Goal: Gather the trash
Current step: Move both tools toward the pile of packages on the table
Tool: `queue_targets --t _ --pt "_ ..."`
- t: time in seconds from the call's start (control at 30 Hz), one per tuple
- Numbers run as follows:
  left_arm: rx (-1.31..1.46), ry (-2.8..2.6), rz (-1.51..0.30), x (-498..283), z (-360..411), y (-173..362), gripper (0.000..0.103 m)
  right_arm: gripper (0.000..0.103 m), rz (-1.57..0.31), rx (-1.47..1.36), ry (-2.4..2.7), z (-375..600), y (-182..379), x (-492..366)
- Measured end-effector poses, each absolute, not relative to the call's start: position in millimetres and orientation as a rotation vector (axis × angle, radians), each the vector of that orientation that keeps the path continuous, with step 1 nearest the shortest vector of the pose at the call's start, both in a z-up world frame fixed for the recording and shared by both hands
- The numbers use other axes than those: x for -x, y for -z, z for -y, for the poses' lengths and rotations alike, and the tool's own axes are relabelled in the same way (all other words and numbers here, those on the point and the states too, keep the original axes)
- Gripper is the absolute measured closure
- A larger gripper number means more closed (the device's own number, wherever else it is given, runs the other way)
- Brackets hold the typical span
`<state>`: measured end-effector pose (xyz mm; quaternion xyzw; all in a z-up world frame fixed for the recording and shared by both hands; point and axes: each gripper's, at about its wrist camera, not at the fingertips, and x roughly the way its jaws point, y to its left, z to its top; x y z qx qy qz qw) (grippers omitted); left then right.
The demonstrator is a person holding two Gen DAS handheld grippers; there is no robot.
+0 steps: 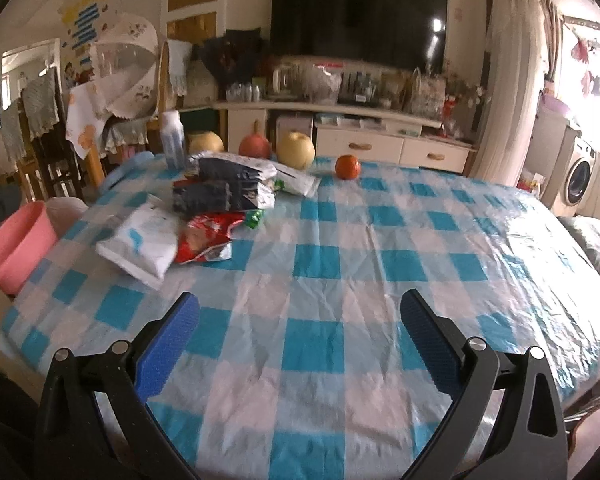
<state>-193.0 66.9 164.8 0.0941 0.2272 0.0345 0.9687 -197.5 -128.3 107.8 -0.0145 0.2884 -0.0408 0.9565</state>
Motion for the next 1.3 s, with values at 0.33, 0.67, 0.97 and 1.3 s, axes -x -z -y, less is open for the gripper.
queue_targets --t 0.33,0.67,0.97,1.3 --pt "-0.194 -0.080 -0.334 258.2 -81.2 -204.1 0.004 0.004 -0.502 0.063 0.062 102.1 -154.5 266.2" --pt "-0.135 -0.063 -0.250 298.0 -90.1 -227.6 0.004 0.004 -0.339 0.087 0.088 86.9 -198.1 319.0" --pt "-0.110 -0.055 -0.227 313.2 -94.1 -236.1 0.004 0.004 -0.291 0.101 0.097 81.7 -211.1 337.5" --pt "-0.083 -0.053 -0.224 315.8 -95.9 -237.9 0.004 0.004 -0.288 0.108 0.100 80.6 -212.3 340.1"
